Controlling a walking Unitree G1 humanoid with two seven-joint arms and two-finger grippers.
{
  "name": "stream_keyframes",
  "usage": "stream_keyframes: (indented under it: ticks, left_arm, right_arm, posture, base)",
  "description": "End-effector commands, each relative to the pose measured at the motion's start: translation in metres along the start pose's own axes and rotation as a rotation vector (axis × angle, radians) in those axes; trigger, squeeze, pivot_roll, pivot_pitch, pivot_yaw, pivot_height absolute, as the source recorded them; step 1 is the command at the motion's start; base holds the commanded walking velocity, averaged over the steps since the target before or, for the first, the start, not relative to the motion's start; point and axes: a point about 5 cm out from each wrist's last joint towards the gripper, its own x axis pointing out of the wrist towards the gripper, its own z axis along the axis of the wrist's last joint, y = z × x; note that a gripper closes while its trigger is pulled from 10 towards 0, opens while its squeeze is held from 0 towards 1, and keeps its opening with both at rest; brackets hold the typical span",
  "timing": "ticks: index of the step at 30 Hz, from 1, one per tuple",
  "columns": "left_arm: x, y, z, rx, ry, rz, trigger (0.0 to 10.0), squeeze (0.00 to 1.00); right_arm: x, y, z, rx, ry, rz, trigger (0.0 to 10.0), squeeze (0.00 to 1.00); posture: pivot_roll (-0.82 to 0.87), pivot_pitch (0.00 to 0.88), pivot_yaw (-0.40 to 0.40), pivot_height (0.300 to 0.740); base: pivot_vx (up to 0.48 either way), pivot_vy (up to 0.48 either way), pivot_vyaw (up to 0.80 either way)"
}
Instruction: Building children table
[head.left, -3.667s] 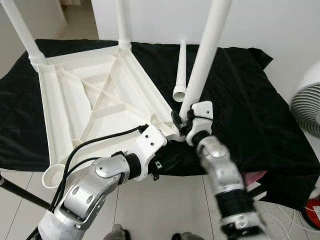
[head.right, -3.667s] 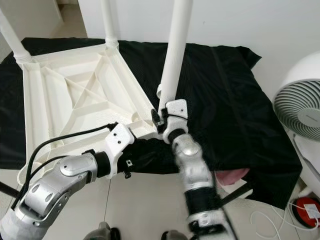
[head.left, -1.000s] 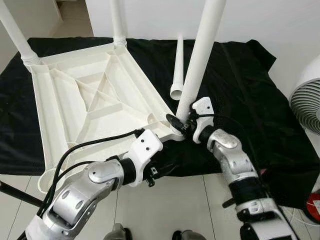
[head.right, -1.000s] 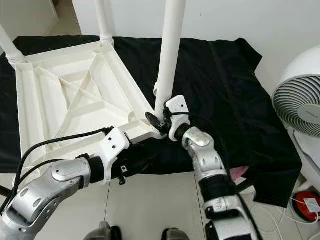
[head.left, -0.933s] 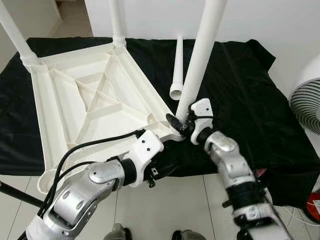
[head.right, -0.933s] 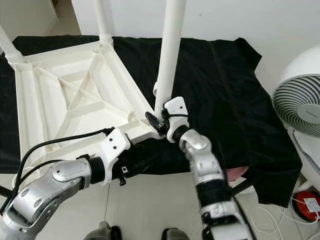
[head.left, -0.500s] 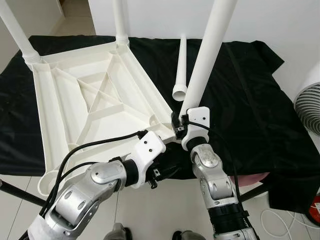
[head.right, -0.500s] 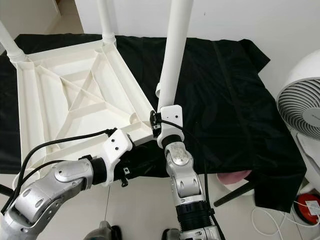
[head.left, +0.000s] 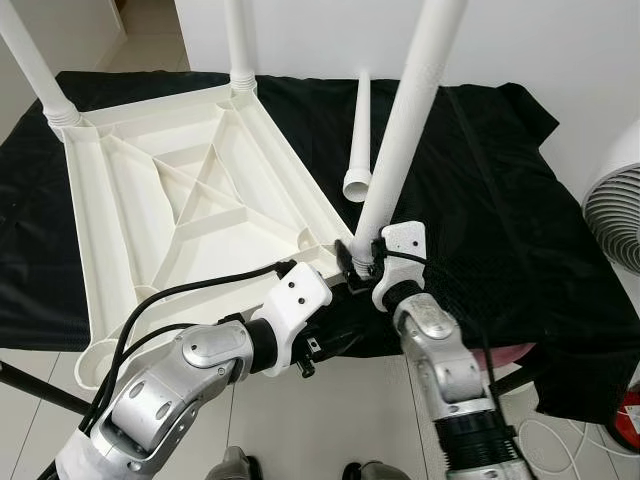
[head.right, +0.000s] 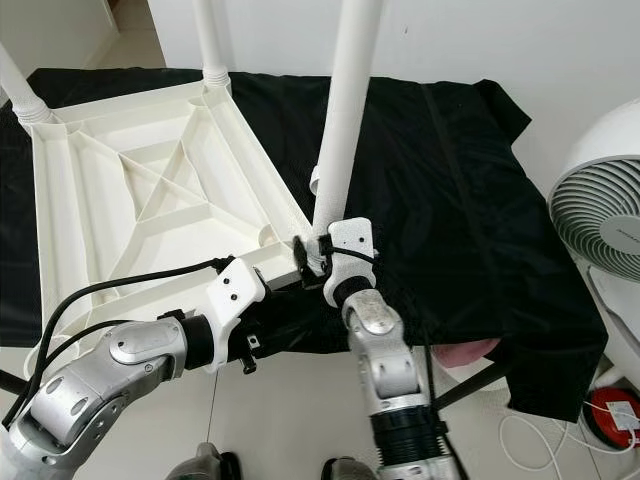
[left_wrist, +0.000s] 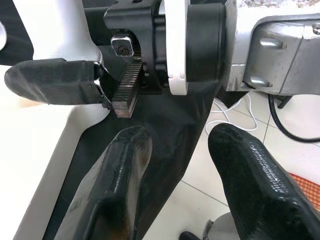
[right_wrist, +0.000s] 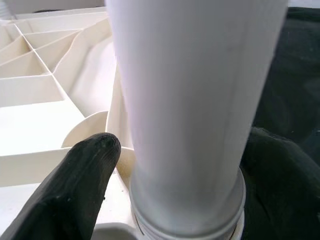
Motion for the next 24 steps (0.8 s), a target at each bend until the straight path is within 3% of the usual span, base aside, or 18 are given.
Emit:
stream_keyframes:
  ticks: [1, 10, 17, 20, 24]
  left_arm:
    - [0.0, -0.001, -0.003, 0.005, 0.011, -0.016, 10.0, 0.0]
    - [0.001, 0.007, -0.004, 0.01, 0.015, 0.035, 10.0, 0.0]
    - [0.001, 0.006, -0.003, 0.011, 0.011, 0.029, 10.0, 0.0]
    - [-0.001, 0.007, -0.003, 0.012, 0.012, 0.032, 10.0, 0.0]
    - [-0.001, 0.007, -0.003, 0.011, 0.012, 0.035, 10.0, 0.0]
  right_arm:
    - [0.002, 0.0, 0.007, -0.015, -0.027, 0.083, 10.0, 0.0]
    - [0.014, -0.016, 0.017, -0.132, -0.058, 0.355, 10.0, 0.0]
    - [0.025, -0.023, 0.016, -0.159, -0.037, 0.434, 10.0, 0.0]
    - [0.03, -0.028, 0.011, -0.181, 0.002, 0.523, 10.0, 0.0]
    - [0.033, -0.032, 0.006, -0.198, 0.023, 0.534, 10.0, 0.0]
  posture:
    - [0.0, 0.086, -0.013, 0.74]
    - [0.0, 0.09, -0.014, 0.74]
    - [0.01, 0.086, -0.011, 0.74]
    - [0.01, 0.088, -0.005, 0.74]
    - [0.02, 0.087, -0.005, 0.74]
  base:
    - [0.0, 0.0, 0.0]
    - [0.0, 0.0, 0.0]
    - [0.0, 0.0, 0.0]
    - [0.0, 0.0, 0.0]
    - [0.0, 0.0, 0.0]
